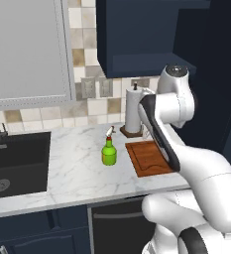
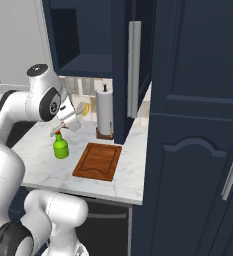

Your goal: Grab the spray bottle from the cabinet, then place it next to the cutting board for sanitizing. Then grab the dish brush from the countertop next to the sink and place it next to the cutting board.

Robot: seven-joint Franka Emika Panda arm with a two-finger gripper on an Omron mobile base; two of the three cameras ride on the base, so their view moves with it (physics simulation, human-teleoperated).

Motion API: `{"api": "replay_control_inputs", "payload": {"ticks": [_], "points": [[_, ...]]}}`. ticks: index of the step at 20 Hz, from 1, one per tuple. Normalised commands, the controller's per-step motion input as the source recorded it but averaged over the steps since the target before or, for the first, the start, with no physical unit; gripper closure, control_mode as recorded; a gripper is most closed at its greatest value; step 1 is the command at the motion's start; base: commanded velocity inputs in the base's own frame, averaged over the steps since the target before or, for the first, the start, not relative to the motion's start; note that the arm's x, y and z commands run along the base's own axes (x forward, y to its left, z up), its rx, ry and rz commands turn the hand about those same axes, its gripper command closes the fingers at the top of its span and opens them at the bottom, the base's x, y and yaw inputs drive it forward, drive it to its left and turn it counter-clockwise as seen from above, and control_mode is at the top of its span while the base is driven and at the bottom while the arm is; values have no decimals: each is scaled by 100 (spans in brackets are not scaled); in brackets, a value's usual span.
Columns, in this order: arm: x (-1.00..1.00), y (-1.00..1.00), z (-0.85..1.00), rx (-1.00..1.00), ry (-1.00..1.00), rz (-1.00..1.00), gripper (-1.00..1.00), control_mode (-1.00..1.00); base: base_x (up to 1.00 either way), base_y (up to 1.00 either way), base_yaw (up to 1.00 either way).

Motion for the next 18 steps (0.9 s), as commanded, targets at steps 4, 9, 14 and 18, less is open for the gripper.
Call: {"api": "replay_control_inputs", "payload": {"ticks": [4,9,14,18], "points": [[41,-36,-68,-2,9,4,100,-100,0,0,0],[39,-37,-64,-6,10,5,100,-100,0,0,0],[19,-29,-51,-11,5,4,100,-100,0,0,0],[4,-9,-23,-17,0,1,100,-100,0,0,0]]}}
